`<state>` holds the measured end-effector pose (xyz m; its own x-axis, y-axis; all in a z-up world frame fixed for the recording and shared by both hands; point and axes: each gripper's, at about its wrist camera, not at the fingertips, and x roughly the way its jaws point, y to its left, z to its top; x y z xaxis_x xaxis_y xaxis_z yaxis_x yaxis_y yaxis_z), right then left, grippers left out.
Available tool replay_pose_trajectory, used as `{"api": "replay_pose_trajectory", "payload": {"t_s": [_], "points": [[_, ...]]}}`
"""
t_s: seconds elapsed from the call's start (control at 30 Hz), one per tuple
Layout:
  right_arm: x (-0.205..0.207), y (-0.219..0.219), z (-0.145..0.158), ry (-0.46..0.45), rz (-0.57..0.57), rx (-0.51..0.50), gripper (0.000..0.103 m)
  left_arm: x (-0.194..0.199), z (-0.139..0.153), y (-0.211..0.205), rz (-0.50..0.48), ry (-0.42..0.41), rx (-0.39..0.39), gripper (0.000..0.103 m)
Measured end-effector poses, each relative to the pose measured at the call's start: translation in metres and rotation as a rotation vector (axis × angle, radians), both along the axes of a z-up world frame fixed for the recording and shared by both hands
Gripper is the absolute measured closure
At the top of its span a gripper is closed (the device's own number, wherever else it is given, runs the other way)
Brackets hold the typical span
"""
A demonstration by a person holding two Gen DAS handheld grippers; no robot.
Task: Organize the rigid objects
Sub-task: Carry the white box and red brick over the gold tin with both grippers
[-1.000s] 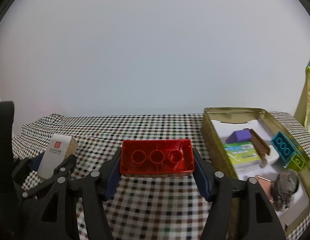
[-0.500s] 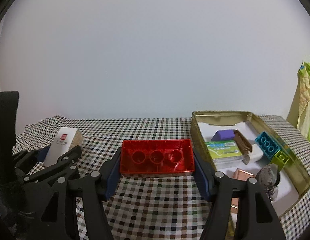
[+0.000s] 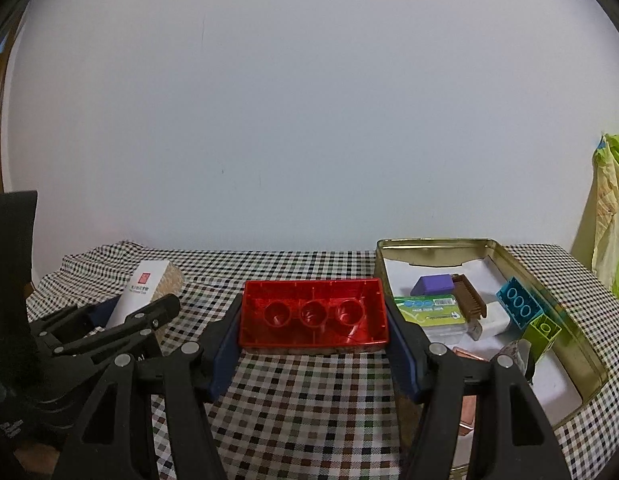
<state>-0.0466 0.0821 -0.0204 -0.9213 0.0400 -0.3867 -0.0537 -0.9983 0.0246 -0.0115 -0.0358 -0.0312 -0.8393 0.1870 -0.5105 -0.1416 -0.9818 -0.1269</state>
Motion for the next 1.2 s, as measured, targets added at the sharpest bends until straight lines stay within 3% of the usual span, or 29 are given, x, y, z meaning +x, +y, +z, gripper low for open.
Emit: {"api": "replay_pose_trajectory", "payload": {"t_s": [0.6, 1.2], "points": [[0.015, 0.032, 0.008, 0.037, -0.039, -0.012, 0.037, 0.021, 0.011, 0.028, -0.022, 0.033, 0.056, 0.062], [0.013, 0.097, 0.011, 0.057, -0.146, -0.025, 0.037, 0.026, 0.028, 0.105, -0.075, 0.068, -0.01, 0.062]]}}
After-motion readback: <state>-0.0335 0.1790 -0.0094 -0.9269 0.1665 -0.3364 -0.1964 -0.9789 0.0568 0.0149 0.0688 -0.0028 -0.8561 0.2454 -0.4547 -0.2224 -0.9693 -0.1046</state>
